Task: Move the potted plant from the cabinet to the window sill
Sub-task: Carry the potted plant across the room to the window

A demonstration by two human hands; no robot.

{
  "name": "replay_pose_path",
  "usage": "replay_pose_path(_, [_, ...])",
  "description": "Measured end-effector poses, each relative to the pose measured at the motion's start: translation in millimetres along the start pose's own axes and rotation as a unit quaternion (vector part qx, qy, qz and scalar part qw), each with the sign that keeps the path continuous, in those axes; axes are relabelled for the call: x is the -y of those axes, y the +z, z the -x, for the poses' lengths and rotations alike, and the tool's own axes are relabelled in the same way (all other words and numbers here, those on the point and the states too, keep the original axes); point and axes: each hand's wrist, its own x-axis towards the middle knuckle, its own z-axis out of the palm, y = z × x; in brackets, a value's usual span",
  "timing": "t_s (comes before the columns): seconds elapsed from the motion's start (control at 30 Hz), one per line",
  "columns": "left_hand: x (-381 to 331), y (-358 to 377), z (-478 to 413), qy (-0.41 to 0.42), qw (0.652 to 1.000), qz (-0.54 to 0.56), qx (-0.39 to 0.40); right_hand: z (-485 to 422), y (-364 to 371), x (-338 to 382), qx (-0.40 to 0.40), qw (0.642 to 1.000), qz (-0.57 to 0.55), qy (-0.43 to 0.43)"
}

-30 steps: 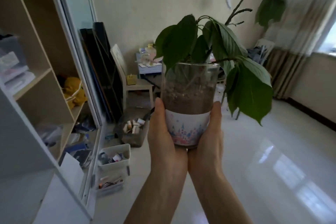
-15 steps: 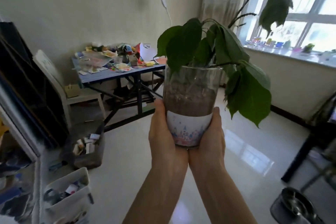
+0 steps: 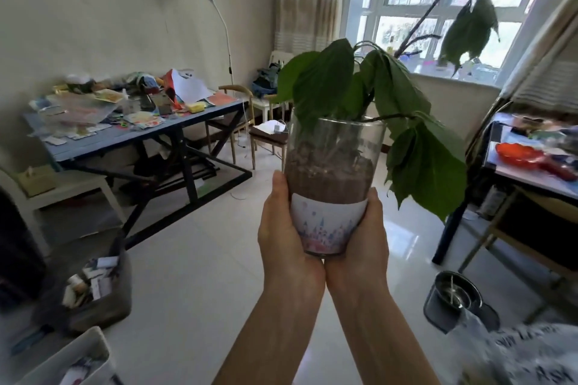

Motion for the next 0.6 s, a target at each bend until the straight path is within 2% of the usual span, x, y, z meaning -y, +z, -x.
replay_pose_path(0.23, [24, 37, -27, -0.028, 0.999, -0.03, 0.002, -43, -17, 29, -0.013, 0.999, 0.002, -0.032])
replay_pose_path(0.6, [60, 101, -81, -0.056, 0.998, -0.01, -0.006, -120, -32, 86, -0.01, 0.999, 0.003, -0.051])
